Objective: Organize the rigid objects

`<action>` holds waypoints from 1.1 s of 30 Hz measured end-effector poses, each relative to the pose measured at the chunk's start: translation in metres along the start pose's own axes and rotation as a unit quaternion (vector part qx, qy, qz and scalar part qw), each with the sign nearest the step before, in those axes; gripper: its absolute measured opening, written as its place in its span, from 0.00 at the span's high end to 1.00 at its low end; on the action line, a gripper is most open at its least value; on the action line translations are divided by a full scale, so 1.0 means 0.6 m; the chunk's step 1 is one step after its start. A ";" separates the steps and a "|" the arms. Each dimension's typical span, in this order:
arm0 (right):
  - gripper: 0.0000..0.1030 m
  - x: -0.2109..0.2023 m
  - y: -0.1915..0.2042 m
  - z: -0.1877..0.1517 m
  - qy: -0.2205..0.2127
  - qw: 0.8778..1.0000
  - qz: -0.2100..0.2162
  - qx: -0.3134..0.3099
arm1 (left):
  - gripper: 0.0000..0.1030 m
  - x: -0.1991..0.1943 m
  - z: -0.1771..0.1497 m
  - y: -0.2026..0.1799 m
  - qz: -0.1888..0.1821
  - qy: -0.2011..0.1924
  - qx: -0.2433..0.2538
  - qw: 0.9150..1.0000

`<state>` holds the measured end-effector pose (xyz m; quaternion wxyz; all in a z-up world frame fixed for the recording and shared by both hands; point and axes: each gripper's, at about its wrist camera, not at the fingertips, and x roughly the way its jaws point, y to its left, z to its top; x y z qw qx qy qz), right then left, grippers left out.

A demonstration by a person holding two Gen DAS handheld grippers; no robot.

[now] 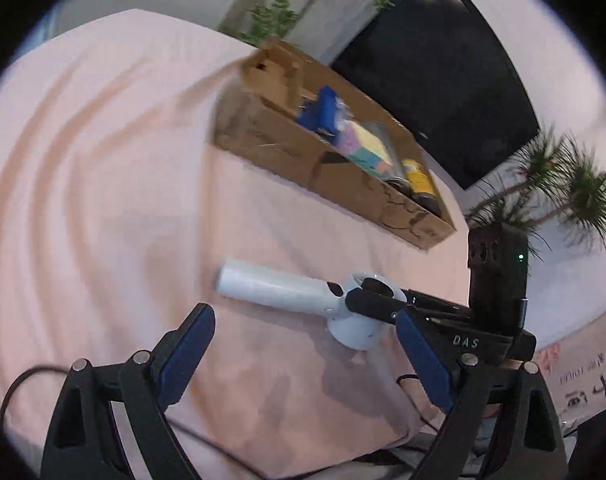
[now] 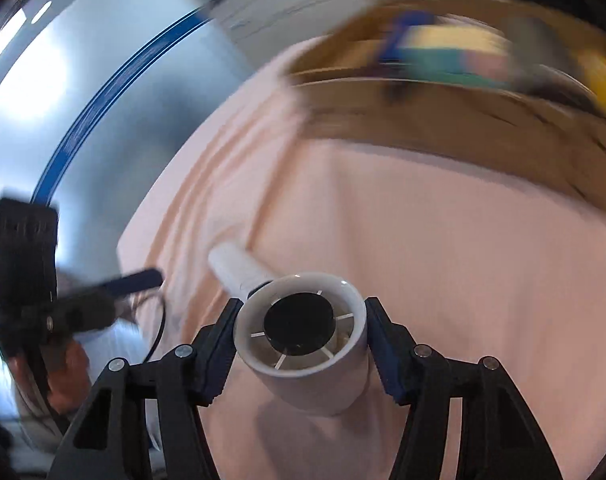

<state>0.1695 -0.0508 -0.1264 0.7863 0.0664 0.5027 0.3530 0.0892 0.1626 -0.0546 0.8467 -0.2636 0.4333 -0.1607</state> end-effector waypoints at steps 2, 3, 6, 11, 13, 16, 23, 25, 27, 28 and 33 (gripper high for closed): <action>0.44 -0.029 -0.025 -0.007 -0.019 0.999 -0.027 0.016 | 0.11 0.024 0.014 -0.016 -0.006 0.010 0.014 1.000; 0.44 -0.035 -0.029 -0.009 -0.024 0.999 -0.037 0.012 | 0.11 0.037 0.024 -0.024 -0.007 0.018 0.023 1.000; 0.44 -0.059 -0.025 -0.014 -0.037 0.997 -0.066 -0.024 | 0.11 0.059 0.050 -0.050 0.004 0.023 0.065 0.998; 0.44 -0.095 0.001 -0.027 -0.023 0.981 -0.060 -0.182 | 0.16 0.103 0.069 -0.089 0.012 0.059 0.172 0.983; 0.46 -0.093 0.000 -0.029 0.006 0.970 -0.039 -0.240 | 0.25 0.137 0.063 -0.103 -0.002 0.102 0.207 0.973; 0.47 -0.085 -0.014 -0.011 0.027 0.963 -0.050 -0.263 | 0.43 0.175 0.041 -0.111 -0.028 0.171 0.227 0.958; 0.38 -0.084 -0.071 0.080 -0.040 0.985 -0.062 -0.153 | 0.54 0.183 0.013 -0.116 -0.026 0.204 0.224 0.952; 0.36 -0.083 -0.068 0.099 -0.060 0.988 -0.071 -0.124 | 0.57 0.188 0.010 -0.117 -0.028 0.216 0.217 0.952; 0.36 -0.092 -0.063 0.106 -0.082 0.988 -0.087 -0.100 | 0.55 0.189 0.013 -0.116 -0.015 0.215 0.208 0.954; 0.35 -0.108 -0.062 0.102 -0.096 0.987 -0.098 -0.081 | 0.55 0.190 0.014 -0.116 -0.020 0.218 0.202 0.955; 0.25 -0.201 -0.083 0.024 -0.133 0.987 -0.091 0.030 | 0.61 0.193 -0.001 -0.126 -0.001 0.242 0.221 0.945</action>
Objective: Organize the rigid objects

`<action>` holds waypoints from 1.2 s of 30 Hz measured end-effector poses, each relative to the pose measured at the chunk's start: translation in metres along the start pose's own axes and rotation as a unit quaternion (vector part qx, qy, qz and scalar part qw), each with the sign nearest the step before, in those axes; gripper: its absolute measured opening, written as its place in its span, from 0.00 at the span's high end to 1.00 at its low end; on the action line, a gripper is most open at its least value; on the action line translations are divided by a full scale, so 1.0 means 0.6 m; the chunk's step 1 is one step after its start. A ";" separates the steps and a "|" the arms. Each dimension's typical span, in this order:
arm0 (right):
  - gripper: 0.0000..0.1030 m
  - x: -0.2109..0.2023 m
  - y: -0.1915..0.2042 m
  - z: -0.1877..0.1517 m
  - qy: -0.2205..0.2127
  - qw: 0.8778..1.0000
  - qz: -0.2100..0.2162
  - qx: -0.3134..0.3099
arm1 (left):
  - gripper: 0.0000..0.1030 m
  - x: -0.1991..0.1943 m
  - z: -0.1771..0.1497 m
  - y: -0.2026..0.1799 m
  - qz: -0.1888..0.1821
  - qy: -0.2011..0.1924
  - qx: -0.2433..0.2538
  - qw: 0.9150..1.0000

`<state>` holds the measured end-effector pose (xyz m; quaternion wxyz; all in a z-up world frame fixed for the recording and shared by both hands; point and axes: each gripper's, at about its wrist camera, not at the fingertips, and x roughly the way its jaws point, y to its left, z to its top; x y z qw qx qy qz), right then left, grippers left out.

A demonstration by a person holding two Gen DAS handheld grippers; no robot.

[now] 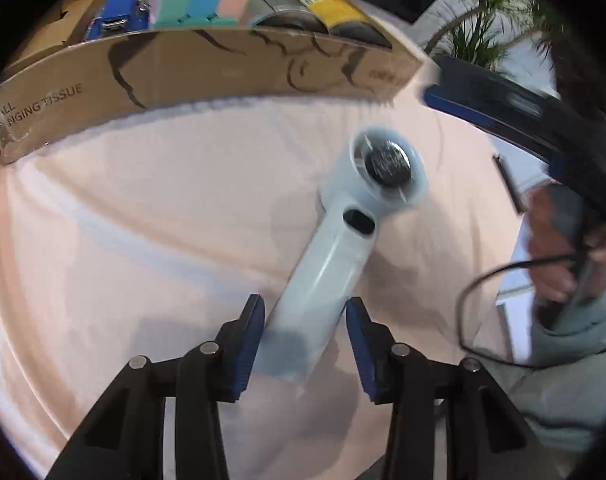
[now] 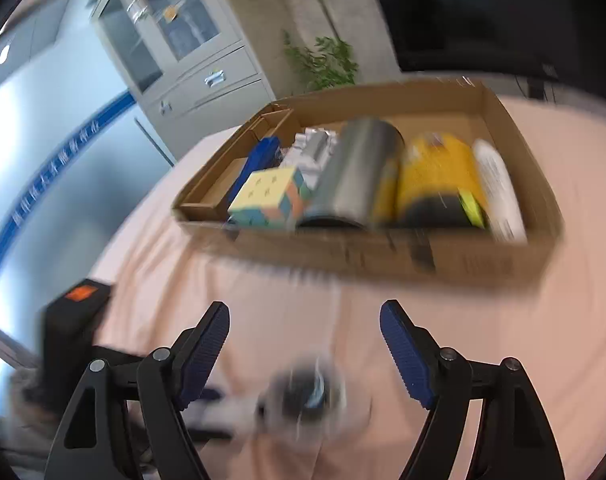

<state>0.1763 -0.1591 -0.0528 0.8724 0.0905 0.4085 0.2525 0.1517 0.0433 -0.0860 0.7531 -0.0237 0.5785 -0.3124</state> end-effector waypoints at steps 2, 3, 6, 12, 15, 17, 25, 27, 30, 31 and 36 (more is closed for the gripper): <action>0.25 -0.035 -0.014 -0.035 0.007 0.999 0.034 0.023 | 0.61 0.003 -0.013 -0.012 0.005 0.011 0.010 1.000; 0.25 -0.044 -0.017 -0.050 0.015 0.998 0.047 0.031 | 0.61 0.002 -0.019 -0.019 0.009 0.013 0.015 1.000; 0.25 -0.029 -0.033 -0.115 0.071 0.991 0.083 0.082 | 0.65 -0.002 -0.026 -0.030 0.026 0.011 0.017 0.999; 0.52 0.089 -0.017 -0.147 0.112 0.978 0.113 0.137 | 0.70 0.006 -0.055 -0.042 -0.009 0.003 -0.007 1.000; 0.62 0.110 -0.015 -0.139 0.102 0.979 0.098 0.147 | 0.70 0.009 -0.067 -0.026 -0.040 -0.014 -0.052 0.998; 0.69 0.117 0.000 -0.131 0.104 0.984 0.067 0.129 | 0.70 0.003 -0.080 0.002 -0.075 -0.026 -0.097 0.992; 0.72 0.149 0.119 -0.094 0.112 0.991 -0.076 0.014 | 0.62 -0.019 -0.103 0.030 -0.064 -0.062 -0.162 0.983; 0.70 0.155 0.135 -0.092 0.116 0.990 -0.085 0.004 | 0.59 -0.032 -0.110 0.028 -0.036 -0.069 -0.161 0.984; 0.64 0.142 0.131 -0.079 0.120 0.992 -0.030 0.030 | 0.58 -0.041 -0.114 0.019 0.013 -0.073 -0.150 0.986; 0.64 0.137 0.126 -0.073 0.120 0.992 -0.030 0.028 | 0.58 -0.046 -0.121 0.016 0.026 -0.073 -0.143 0.987; 0.63 0.140 0.118 -0.057 0.153 0.988 -0.023 0.023 | 0.65 -0.067 -0.138 0.025 0.049 -0.072 -0.118 0.989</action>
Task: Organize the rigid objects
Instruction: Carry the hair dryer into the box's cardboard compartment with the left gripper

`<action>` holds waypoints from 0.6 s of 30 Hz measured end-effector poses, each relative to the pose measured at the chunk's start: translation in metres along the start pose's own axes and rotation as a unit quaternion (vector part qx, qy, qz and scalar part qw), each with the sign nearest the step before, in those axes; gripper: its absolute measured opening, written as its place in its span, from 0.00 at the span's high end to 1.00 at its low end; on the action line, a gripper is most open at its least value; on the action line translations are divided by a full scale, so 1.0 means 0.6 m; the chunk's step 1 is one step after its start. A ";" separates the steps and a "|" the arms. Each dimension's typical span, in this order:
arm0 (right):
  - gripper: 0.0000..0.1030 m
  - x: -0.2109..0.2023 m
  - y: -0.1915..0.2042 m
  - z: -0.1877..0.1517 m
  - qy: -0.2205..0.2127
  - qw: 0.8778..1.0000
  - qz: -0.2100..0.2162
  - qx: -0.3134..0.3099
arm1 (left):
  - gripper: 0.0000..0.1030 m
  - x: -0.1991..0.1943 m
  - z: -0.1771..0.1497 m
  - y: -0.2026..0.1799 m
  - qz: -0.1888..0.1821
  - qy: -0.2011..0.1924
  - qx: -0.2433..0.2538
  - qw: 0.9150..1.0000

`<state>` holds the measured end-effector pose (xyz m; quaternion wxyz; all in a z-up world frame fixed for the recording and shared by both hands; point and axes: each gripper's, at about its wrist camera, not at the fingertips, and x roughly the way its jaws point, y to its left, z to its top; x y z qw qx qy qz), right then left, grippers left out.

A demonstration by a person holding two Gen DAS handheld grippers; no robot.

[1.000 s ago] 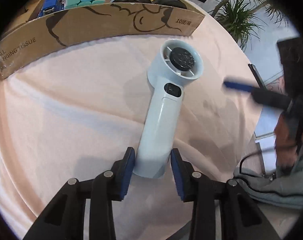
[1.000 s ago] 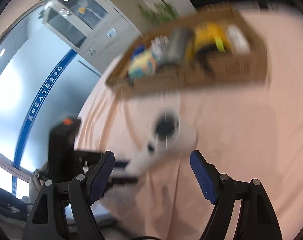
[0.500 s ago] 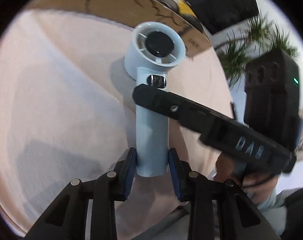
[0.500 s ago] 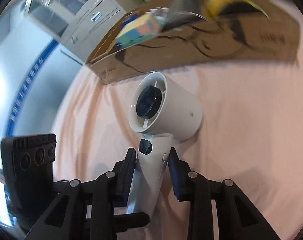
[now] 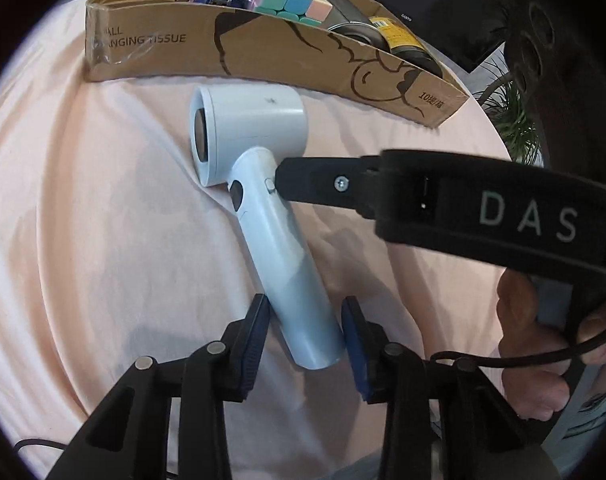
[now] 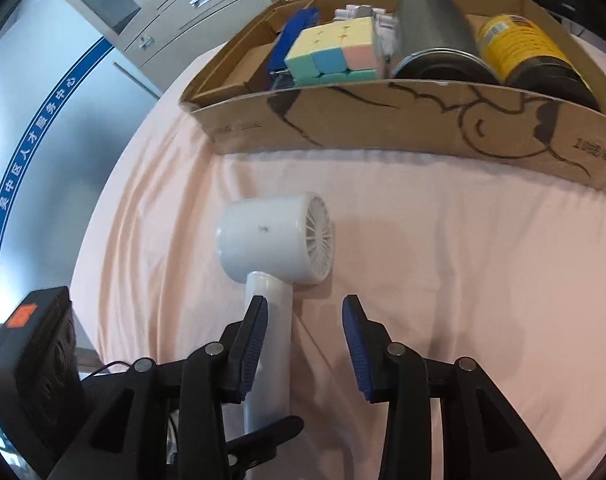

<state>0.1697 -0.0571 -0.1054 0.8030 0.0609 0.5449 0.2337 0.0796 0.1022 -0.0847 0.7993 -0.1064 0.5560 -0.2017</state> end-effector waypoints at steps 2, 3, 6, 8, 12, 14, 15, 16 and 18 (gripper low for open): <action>0.63 0.001 0.008 0.001 0.003 1.000 0.006 -0.004 | 0.66 0.013 0.010 -0.002 0.000 -0.001 0.002 1.000; 0.63 0.004 0.011 0.000 0.015 1.000 0.024 -0.002 | 0.67 0.011 0.009 -0.002 0.002 -0.003 0.006 1.000; 0.61 0.015 0.031 -0.005 0.030 0.999 0.037 -0.014 | 0.70 0.019 0.013 -0.018 0.011 -0.009 0.013 1.000; 0.67 0.028 0.035 -0.004 0.038 0.999 0.024 -0.016 | 0.70 0.017 0.012 -0.022 0.025 -0.014 0.020 0.999; 0.74 0.037 0.036 0.001 0.036 0.999 0.032 -0.010 | 0.71 0.004 0.011 -0.012 0.028 -0.023 0.017 0.999; 0.74 0.027 0.047 -0.003 0.023 0.999 0.027 -0.021 | 0.71 -0.007 0.012 -0.015 0.038 -0.031 0.024 0.999; 0.74 0.016 0.056 -0.001 0.011 0.999 0.023 -0.028 | 0.71 -0.016 0.012 -0.017 0.044 -0.039 0.030 0.998; 0.74 0.007 0.060 0.003 0.004 0.999 0.024 -0.030 | 0.71 -0.029 0.015 -0.017 0.049 -0.049 0.035 0.997; 0.74 -0.016 0.068 0.025 -0.017 0.999 0.031 -0.032 | 0.71 -0.056 0.032 -0.019 0.051 -0.073 0.042 0.995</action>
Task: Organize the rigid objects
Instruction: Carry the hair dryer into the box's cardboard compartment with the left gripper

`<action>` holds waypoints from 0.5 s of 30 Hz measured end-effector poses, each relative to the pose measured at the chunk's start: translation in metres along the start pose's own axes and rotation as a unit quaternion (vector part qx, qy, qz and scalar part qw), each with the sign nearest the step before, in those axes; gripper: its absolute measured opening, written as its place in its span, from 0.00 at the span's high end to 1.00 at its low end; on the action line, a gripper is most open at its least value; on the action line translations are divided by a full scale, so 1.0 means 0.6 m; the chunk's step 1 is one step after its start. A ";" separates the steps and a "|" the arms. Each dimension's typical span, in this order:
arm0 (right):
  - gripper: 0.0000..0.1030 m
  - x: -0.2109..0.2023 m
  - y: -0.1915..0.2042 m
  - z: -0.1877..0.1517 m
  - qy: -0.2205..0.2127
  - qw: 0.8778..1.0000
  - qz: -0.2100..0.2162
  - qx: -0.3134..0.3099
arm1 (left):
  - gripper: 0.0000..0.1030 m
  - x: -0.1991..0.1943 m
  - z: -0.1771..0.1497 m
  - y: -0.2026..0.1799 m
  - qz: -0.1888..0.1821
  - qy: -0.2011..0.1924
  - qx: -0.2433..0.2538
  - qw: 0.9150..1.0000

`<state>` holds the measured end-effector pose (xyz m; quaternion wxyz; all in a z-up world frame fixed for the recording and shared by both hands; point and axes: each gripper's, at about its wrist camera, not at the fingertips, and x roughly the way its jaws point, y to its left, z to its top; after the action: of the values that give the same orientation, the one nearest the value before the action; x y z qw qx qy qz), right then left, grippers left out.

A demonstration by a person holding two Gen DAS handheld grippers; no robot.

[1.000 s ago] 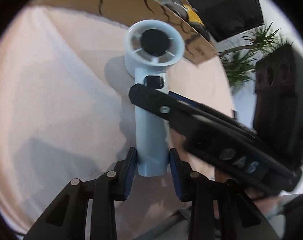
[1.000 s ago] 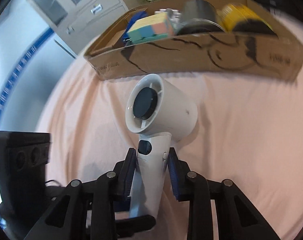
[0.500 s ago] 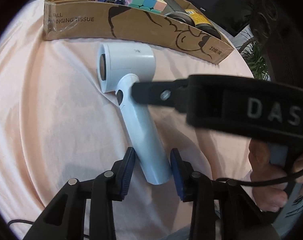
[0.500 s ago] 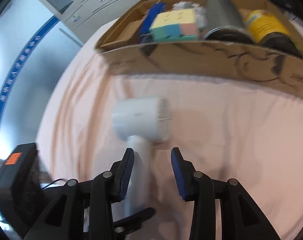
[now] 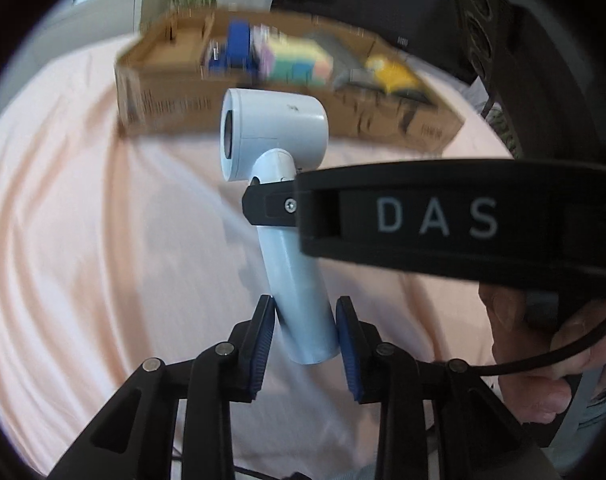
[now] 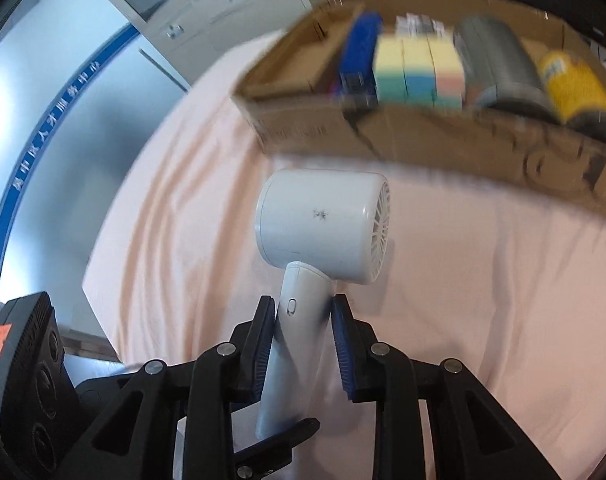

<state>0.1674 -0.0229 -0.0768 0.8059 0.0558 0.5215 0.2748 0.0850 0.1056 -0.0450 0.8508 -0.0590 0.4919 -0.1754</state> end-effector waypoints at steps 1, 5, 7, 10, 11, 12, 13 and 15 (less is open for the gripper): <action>0.74 -0.009 0.006 0.011 -0.009 1.000 0.002 -0.003 | 0.71 -0.014 0.017 0.000 0.004 -0.015 0.008 1.000; 0.74 -0.066 0.030 0.081 -0.070 0.997 0.006 -0.026 | 0.71 -0.054 0.090 0.014 0.018 -0.066 0.028 0.997; 0.74 -0.087 0.040 0.122 -0.093 0.995 0.007 -0.037 | 0.71 -0.070 0.141 0.030 0.024 -0.091 0.036 0.995; 0.74 -0.103 0.055 0.209 -0.118 0.992 0.005 -0.054 | 0.71 -0.073 0.216 0.052 0.028 -0.111 0.041 0.993; 0.74 -0.092 0.067 0.237 -0.122 0.991 0.003 -0.057 | 0.71 -0.071 0.247 0.063 0.031 -0.117 0.043 0.992; 0.74 -0.088 0.072 0.283 -0.125 0.990 0.002 -0.062 | 0.71 -0.062 0.280 0.069 0.032 -0.118 0.043 0.992; 0.74 -0.083 0.072 0.312 -0.124 0.990 0.001 -0.064 | 0.71 -0.058 0.307 0.084 0.031 -0.117 0.042 0.992; 0.74 -0.068 0.066 0.375 -0.117 0.991 0.003 -0.060 | 0.71 -0.040 0.363 0.115 0.020 -0.107 0.035 0.993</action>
<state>0.3358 0.0342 0.0724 0.8623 0.0405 0.4060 0.3000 0.2773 0.1627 0.0664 0.9035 -0.0377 0.3926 -0.1678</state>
